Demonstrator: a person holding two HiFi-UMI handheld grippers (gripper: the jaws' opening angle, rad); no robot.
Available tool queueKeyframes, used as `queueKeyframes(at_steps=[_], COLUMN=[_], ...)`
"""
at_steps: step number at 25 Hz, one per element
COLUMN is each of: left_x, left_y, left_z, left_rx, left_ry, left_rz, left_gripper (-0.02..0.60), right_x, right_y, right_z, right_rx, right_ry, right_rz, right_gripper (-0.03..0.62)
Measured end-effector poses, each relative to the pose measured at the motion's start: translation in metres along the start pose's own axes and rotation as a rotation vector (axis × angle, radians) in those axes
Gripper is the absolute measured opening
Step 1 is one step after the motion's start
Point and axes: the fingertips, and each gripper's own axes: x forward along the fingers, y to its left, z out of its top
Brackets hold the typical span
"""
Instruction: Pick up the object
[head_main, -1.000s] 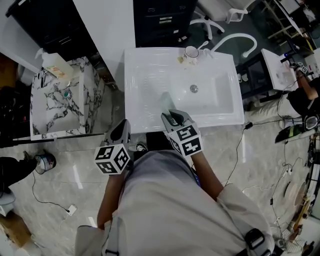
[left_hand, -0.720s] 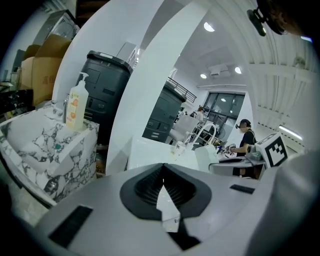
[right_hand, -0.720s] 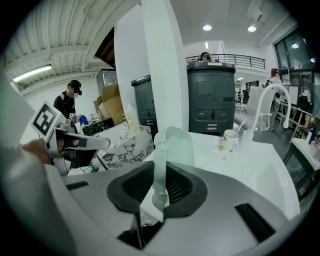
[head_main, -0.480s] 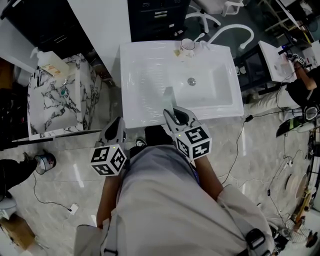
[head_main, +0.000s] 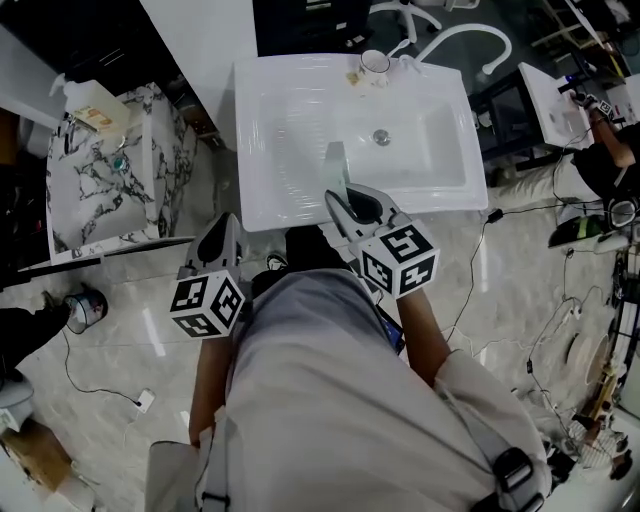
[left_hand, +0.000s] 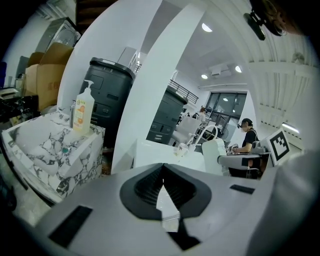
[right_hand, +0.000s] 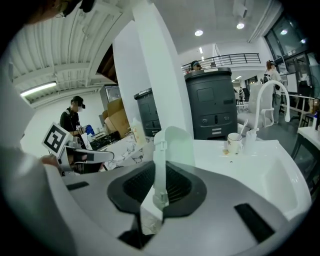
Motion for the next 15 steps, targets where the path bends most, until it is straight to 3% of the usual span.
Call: queueKeyframes(at_steps=[10, 15], left_x=[-0.011, -0.011], left_y=[0.012, 0.022], left_z=[-0.011, -0.013], left_rx=[-0.007, -0.028], left_ry=[0.032, 0.041], left_rz=[0.025, 0.028], left_gripper=[0.005, 0.005], right_x=[0.013, 0.021], right_y=[0.015, 0.014], right_z=[-0.001, -0.003], right_rx=[-0.018, -0.011], right_ry=[0.016, 0.029], right_rz=[0.061, 0.052], right_gripper=[0.06, 0.054])
